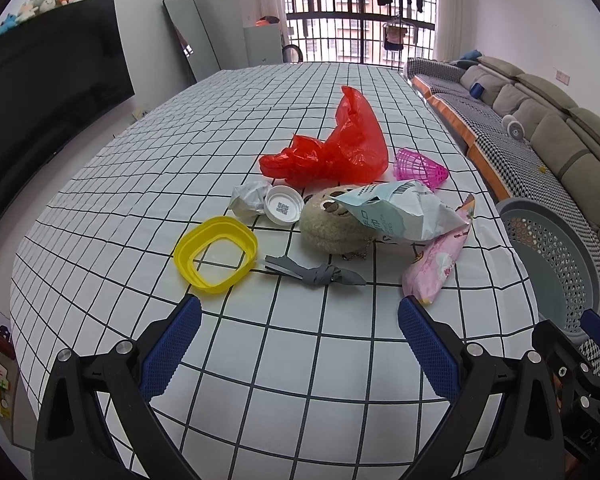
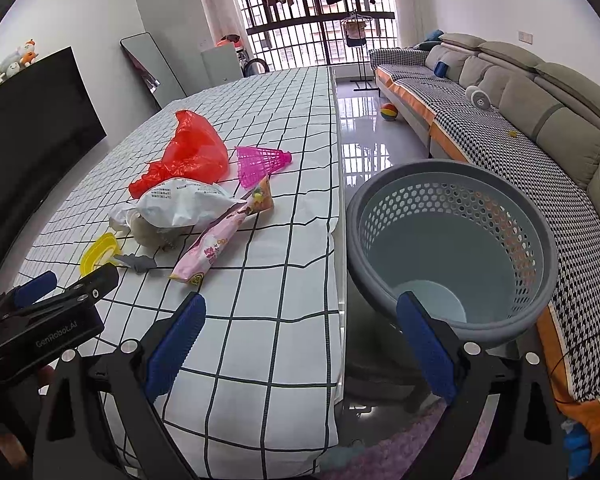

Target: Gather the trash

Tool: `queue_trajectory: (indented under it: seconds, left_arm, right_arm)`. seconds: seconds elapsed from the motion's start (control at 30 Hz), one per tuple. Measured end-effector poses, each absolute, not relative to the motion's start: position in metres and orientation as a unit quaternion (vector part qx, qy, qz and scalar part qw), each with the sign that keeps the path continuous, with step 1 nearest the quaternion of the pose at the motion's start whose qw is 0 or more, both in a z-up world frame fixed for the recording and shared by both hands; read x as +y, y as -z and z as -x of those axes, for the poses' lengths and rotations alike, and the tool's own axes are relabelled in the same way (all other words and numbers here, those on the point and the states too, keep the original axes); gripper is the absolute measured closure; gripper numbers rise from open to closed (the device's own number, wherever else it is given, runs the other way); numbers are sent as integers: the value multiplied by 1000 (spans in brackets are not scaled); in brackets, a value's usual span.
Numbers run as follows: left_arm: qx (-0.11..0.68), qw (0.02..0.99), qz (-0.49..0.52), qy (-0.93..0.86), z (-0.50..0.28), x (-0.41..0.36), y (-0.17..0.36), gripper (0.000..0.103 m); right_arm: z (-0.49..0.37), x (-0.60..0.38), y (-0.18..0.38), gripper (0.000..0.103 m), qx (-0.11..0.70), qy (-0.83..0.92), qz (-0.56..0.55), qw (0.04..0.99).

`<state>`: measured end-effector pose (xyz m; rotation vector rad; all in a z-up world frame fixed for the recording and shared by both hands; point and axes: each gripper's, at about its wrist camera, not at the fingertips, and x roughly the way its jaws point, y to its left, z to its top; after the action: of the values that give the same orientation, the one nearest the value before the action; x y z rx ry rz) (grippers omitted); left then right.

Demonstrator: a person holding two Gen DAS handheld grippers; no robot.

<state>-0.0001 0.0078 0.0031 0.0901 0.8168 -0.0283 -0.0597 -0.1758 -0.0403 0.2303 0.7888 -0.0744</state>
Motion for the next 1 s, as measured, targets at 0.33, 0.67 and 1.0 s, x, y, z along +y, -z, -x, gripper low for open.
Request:
queue_trajectory:
  seconds: [0.33, 0.67, 1.0]
  left_arm:
    - [398, 917, -22, -17, -11, 40, -1, 6]
    - [398, 916, -7, -54, -19, 76, 4, 6]
    - [407, 912, 7, -52, -24, 84, 12, 6]
  right_arm:
    - [29, -162, 39, 11, 398, 3, -99, 912]
    - [-21, -123, 48, 11, 430, -24, -63, 900]
    - [-44, -106, 70, 11, 462, 7, -13, 887]
